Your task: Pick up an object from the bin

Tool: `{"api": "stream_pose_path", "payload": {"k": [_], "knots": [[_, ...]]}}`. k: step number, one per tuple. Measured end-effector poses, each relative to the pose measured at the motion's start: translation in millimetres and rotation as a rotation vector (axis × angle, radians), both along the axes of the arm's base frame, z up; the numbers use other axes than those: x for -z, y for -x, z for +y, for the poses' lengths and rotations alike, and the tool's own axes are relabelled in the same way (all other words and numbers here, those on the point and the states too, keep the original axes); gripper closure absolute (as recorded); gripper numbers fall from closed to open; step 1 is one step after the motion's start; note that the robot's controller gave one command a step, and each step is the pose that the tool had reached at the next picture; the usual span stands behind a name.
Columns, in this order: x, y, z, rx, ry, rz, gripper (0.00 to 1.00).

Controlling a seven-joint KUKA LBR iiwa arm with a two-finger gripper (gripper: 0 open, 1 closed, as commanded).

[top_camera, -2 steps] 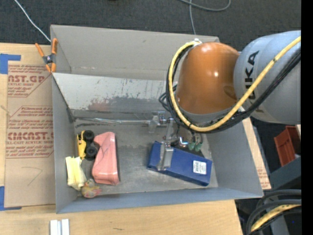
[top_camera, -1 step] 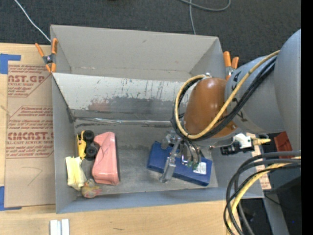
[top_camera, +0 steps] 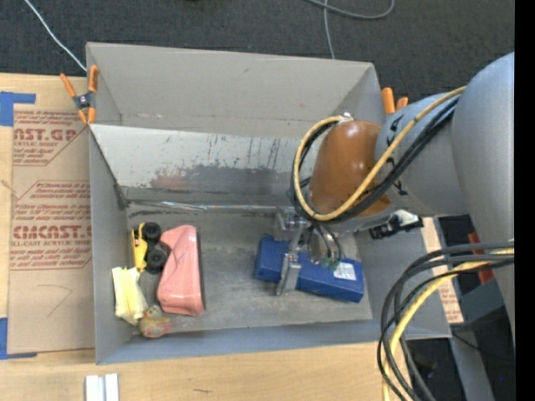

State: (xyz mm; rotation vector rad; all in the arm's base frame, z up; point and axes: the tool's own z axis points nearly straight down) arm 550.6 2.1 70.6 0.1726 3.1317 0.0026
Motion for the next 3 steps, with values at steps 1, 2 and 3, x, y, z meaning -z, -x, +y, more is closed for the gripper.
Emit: {"api": "stream_pose_path", "payload": {"k": [1,2,3], "knots": [[-0.4,50.0,8.8,0.295,-0.002,0.005,0.00],[0.3,-0.3,0.6,0.000,0.000,-0.002,0.00],[-0.3,49.7,9.6,0.293,-0.003,0.004,1.00]]}}
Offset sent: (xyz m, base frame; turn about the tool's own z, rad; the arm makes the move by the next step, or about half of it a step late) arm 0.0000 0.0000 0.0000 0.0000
